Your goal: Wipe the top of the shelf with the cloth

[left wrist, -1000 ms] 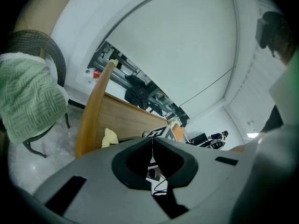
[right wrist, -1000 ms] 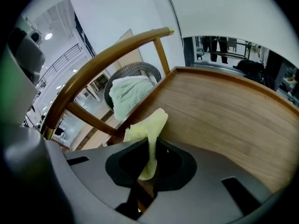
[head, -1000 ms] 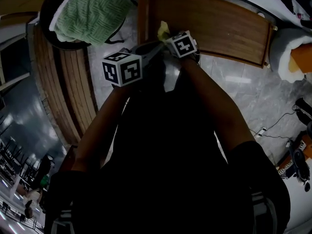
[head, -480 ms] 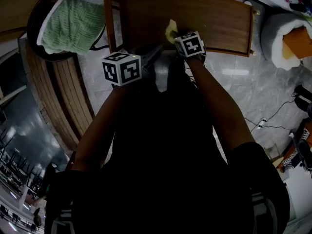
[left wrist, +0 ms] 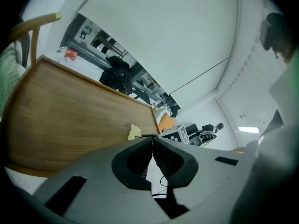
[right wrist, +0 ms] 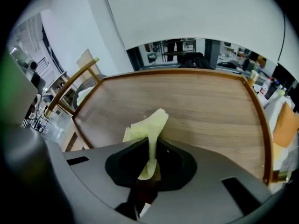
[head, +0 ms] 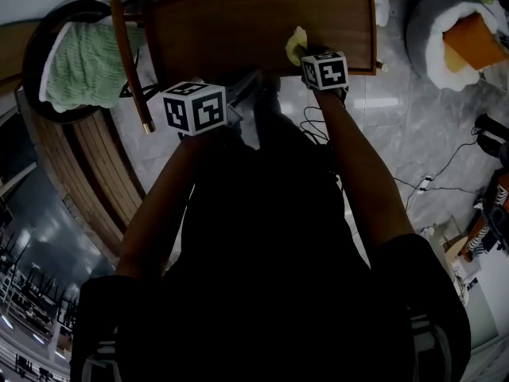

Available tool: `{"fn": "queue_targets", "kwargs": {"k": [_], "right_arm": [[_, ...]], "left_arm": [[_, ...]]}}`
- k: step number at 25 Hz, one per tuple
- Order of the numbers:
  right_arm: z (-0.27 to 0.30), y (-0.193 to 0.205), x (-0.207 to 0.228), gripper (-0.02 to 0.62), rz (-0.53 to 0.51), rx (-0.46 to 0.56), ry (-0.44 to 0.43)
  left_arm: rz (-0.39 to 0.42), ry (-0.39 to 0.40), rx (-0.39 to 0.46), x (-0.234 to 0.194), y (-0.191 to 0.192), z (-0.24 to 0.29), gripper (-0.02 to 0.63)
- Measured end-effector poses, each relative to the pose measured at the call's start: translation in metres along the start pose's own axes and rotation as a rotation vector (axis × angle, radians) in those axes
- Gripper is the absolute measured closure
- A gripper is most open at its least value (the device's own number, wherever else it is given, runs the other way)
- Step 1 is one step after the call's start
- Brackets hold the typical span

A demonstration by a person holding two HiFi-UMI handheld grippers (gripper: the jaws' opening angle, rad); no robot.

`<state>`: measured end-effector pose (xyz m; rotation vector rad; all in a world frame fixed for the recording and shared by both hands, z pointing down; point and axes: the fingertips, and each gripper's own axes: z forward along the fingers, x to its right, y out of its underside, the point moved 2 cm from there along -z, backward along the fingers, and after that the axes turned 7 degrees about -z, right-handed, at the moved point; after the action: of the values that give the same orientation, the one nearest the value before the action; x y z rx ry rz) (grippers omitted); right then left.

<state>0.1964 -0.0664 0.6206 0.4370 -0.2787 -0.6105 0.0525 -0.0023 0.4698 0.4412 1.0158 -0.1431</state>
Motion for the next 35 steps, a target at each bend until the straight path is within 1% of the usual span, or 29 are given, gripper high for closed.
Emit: {"fn": "queue_targets", "kwargs": {"k": [6, 12, 18, 21, 23, 24, 25, 26, 28, 30, 32, 34, 35], "right_arm": [[-0.036, 0.034, 0.076, 0.549, 0.072, -0.001, 0.1], [-0.068, 0.055, 0.129, 0.549, 0.137, -0.002, 0.213], [-0.082, 0.069, 0.155, 0.549, 0.198, -0.028, 0.294], [-0.083, 0.07, 0.159, 0.549, 0.218, -0.034, 0.322], [-0.083, 0.068, 0.159, 0.549, 0.229, -0.018, 0.312], [-0.086, 0.062, 0.159, 0.551, 0.245, 0.028, 0.287], [-0.093, 0.049, 0.156, 0.551, 0.262, 0.107, 0.239], [-0.105, 0.029, 0.149, 0.551, 0.272, 0.207, 0.169], [-0.139, -0.023, 0.127, 0.551, 0.25, 0.421, 0.002], [-0.186, -0.075, 0.099, 0.551, 0.193, 0.622, -0.15], [-0.244, -0.122, 0.07, 0.551, 0.13, 0.829, -0.312], [-0.31, -0.16, 0.037, 0.55, 0.056, 1.021, -0.473], [-0.339, -0.173, 0.02, 0.55, 0.002, 1.091, -0.532]], "left_arm": [[0.019, 0.022, -0.028, 0.023, 0.009, 0.045, 0.594], [0.037, 0.045, -0.052, 0.046, 0.021, 0.074, 0.594], [0.06, 0.043, -0.054, 0.053, 0.023, 0.078, 0.594], [0.073, 0.033, -0.025, 0.057, 0.018, 0.068, 0.594], [0.078, 0.023, 0.002, 0.06, 0.014, 0.058, 0.594], [0.08, 0.018, 0.017, 0.062, 0.011, 0.053, 0.594], [0.082, 0.015, 0.033, 0.065, 0.009, 0.047, 0.594], [0.086, 0.011, 0.051, 0.068, 0.006, 0.041, 0.594], [0.102, 0.005, 0.087, 0.073, -0.003, 0.026, 0.594], [0.122, 0.011, 0.124, 0.079, -0.015, 0.009, 0.594], [0.145, 0.044, 0.167, 0.088, -0.029, -0.011, 0.594], [0.184, 0.108, 0.214, 0.104, -0.044, -0.032, 0.594], [0.208, 0.15, 0.238, 0.114, -0.05, -0.045, 0.594]]}}
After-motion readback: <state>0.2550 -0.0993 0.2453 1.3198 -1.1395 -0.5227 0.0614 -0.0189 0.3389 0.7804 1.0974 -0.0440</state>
